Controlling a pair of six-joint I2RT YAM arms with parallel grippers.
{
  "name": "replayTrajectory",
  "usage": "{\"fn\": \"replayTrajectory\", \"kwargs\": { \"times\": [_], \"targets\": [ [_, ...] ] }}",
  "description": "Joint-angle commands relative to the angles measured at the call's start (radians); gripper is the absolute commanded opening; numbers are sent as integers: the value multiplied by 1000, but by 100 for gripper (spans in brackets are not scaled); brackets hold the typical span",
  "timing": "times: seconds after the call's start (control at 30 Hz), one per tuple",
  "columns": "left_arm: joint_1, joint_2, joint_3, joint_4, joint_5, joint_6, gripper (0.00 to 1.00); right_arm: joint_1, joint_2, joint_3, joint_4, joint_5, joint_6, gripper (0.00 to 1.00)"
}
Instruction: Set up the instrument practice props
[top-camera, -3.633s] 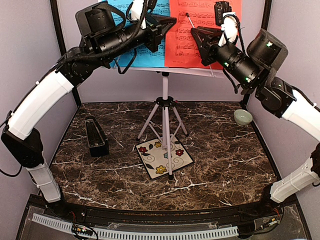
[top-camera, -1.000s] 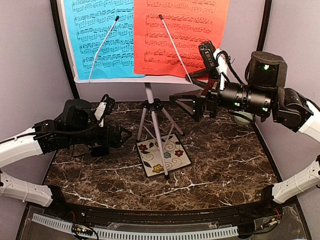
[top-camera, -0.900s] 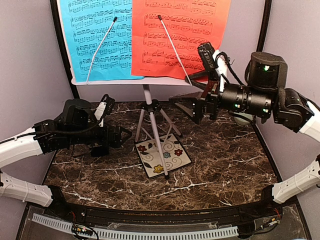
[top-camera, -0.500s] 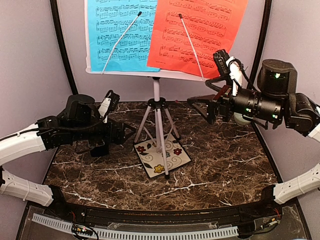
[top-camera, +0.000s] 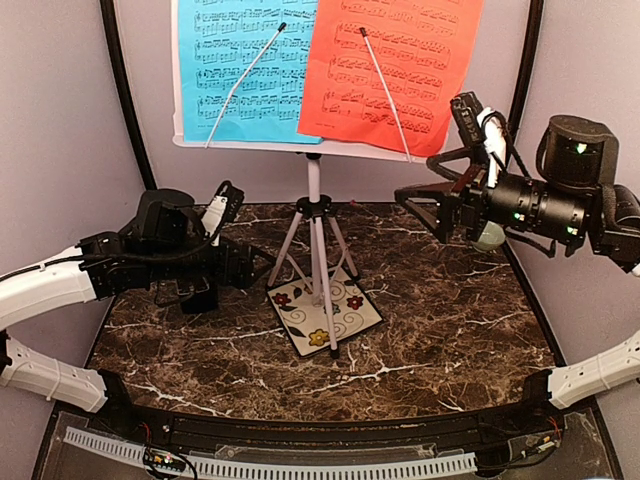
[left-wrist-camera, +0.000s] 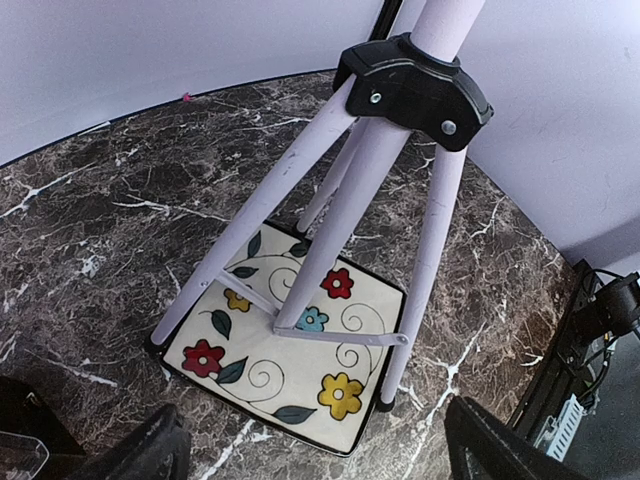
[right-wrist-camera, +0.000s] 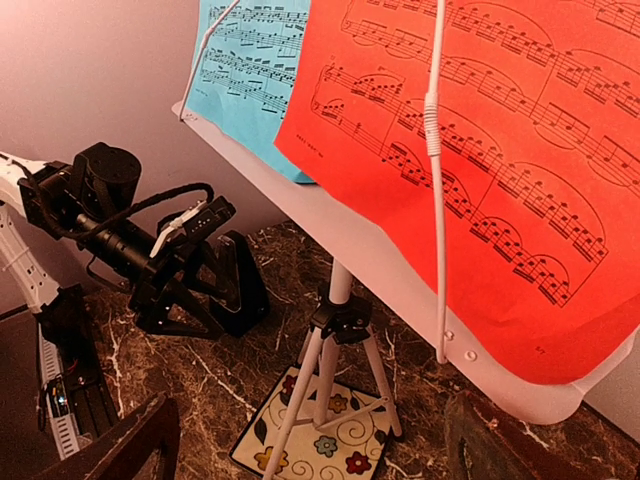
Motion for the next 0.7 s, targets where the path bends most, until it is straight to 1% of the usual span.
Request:
{"fn": "replayTrajectory", "kwargs": {
  "times": [0.0,0.17,0.33,0.5,0.57,0.67],
  "targets": [
    [14,2,-9,39,20,-3,91,0,-23,33,-29,-91,30,91],
    [69,-14,-47,48,56,-36,89,13,-30,-3,-80,-162,68,86],
    [86,15,-80,71,98,-19,85,27,-83,-163,-29,-224,142,82],
    [104,63,-119,145,147,47,82,31,-140,-368,82,-224,242,77],
    [117,83,-147,198,164,86,81,31,-148,-470,177,-196,289,76],
    [154,117,-180,296,193,134,79,30,-109,-579,317,-127,335,74]
  ]
}}
